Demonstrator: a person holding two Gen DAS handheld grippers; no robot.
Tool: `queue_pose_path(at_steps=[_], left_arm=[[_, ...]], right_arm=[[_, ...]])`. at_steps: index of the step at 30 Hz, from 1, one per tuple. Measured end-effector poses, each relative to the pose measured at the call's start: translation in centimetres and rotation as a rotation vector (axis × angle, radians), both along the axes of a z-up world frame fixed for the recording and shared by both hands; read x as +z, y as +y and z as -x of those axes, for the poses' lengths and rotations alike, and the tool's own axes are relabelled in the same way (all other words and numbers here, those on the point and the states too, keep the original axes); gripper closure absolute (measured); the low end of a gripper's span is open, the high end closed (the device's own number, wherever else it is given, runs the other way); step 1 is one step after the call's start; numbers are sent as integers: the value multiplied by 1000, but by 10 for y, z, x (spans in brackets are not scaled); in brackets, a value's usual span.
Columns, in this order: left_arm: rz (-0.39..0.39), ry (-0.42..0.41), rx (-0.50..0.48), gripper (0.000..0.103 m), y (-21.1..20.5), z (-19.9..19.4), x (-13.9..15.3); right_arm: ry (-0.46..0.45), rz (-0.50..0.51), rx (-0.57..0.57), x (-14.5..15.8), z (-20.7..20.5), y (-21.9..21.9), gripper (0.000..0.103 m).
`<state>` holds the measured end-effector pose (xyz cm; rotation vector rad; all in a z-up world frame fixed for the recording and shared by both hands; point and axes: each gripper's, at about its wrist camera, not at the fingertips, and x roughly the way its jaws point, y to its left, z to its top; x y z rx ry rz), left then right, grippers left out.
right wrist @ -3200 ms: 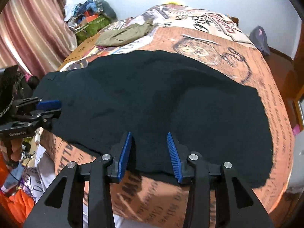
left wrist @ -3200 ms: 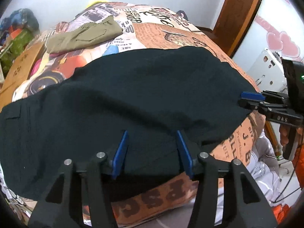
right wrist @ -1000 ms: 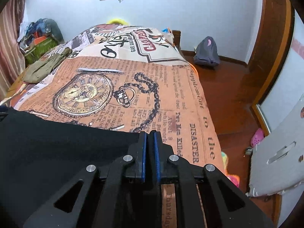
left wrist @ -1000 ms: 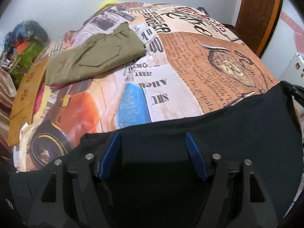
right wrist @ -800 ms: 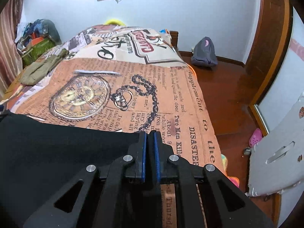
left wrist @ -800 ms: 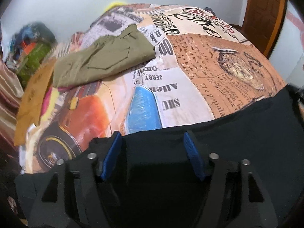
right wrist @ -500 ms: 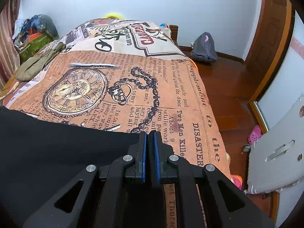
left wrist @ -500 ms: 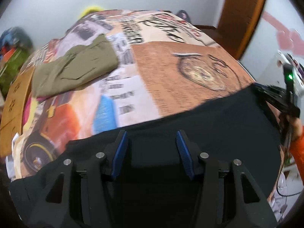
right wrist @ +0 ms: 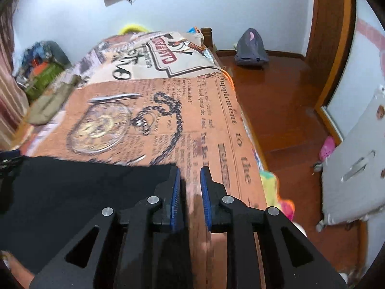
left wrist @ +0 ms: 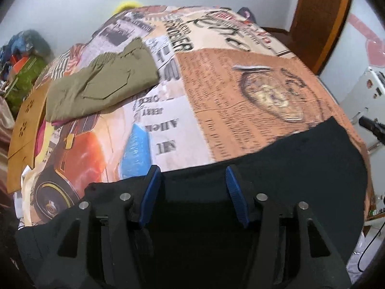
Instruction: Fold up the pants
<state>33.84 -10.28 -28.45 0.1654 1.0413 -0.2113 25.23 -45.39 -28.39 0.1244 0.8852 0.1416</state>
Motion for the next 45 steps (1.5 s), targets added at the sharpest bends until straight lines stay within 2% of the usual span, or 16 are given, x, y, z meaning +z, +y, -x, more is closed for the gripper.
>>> queue_pose_path(at_steps=[5,11,14,17,20,22,24,29,33,35,40,45], left_arm=[[14,-9,-60,46,-23,22,7],[-7,20,-63,46,-40,36,-8],[-6,11,-33,44,-37,42,-7],[40,18,-8,44,-31,53,0],[62,-3,4,44,-26,69,11],[79,-18,9,43,-24,80,19],[91,-37,11,40,-23,92,26],[128,-56,8,39,-14,117,35],[128,-76,59,39,18,130,42],[113,-93,112,39,47,136,46],[97,-112,301,38,146,139,49],[70,-136,448,38,237,143,47]], right_arm=[[41,7,73,-11,38,21,86],[88,43,87,-41,64,30,86],[83,95,57,-39,75,23,85],[81,87,31,-31,86,13,81],[54,128,10,-20,98,10,80],[40,105,0,-13,106,9,73],[24,83,-11,-8,114,10,58],[-10,28,-27,1,130,23,55],[-33,21,23,14,131,45,55],[-53,37,60,23,128,58,55],[-119,78,180,51,107,109,55],[-181,114,284,73,81,167,55]])
